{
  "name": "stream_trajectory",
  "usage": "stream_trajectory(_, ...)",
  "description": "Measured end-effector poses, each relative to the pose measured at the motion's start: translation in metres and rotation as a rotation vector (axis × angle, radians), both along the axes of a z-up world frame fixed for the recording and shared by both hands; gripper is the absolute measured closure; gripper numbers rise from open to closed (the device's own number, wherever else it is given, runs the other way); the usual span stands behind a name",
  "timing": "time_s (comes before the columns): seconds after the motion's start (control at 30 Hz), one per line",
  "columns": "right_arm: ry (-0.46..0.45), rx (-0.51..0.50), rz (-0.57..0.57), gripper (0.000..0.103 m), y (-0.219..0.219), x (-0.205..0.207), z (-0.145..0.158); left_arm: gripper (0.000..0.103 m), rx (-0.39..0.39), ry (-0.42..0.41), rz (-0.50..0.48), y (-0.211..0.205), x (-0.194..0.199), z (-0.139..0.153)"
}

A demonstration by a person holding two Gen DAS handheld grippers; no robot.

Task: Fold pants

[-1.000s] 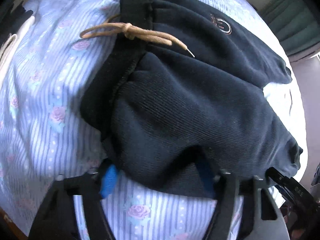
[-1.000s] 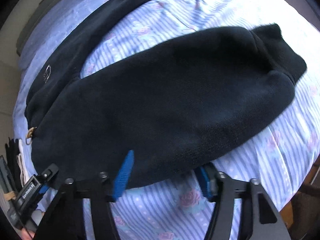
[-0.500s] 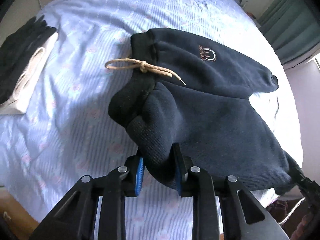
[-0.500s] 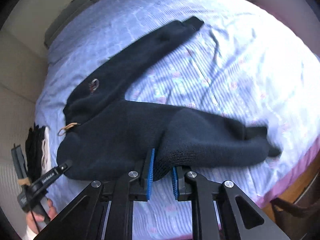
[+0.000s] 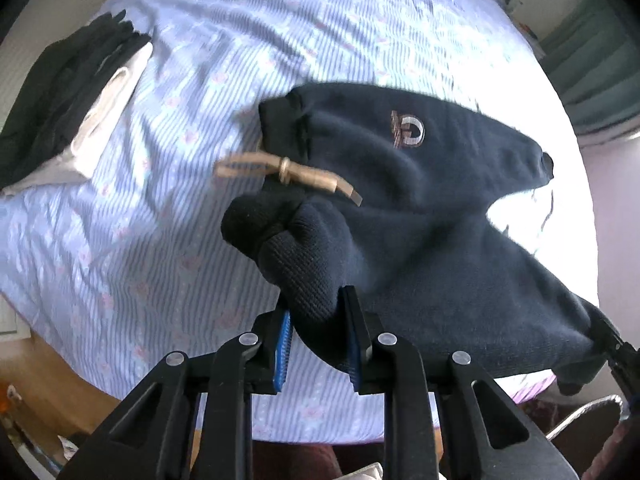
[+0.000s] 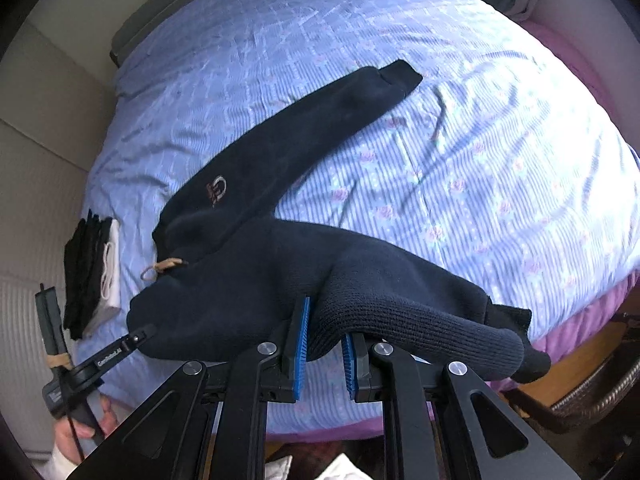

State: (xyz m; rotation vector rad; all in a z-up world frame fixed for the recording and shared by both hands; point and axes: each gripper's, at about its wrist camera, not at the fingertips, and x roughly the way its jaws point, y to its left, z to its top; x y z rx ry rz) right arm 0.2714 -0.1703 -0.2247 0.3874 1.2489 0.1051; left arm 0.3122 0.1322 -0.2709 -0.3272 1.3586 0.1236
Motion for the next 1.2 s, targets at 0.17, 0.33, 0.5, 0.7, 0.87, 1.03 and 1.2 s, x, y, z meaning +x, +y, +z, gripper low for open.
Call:
stream_trajectory(0.17,0.000,-0.010,-0.013,0.087,0.000,0.050,0.010,0.081,0.003,-0.057,0.012,0.004,0.033,0.019)
stream_trajectory(0.33,-0.019,-0.026,0.021,0.087,0.013,0.107,0.021,0.082,-0.019,-0.056,0.057,0.013,0.065,0.023)
stream_trajectory(0.5,0.014,-0.052,0.068,0.087,0.035,0.173,0.011,0.082,-0.025,-0.016,0.132,0.025,0.106,0.009)
stream_trajectory(0.7,0.088,-0.051,0.061,0.087,0.048,0.240,-0.029,0.082,0.021,0.016,0.140,0.028,0.157,-0.011)
stream_trajectory(0.87,0.117,-0.077,0.097,0.087,0.062,0.277,-0.055,0.081,0.049,0.079,0.160,0.030,0.185,-0.032)
stream_trajectory(1.03,0.135,-0.135,0.155,0.086,0.077,0.299,-0.076,0.080,0.050,0.144,0.164,0.032,0.201,-0.044)
stream_trajectory(1.2,0.060,-0.204,0.196,0.046,0.081,0.301,-0.067,0.029,0.013,0.119,0.155,0.034,0.201,-0.031)
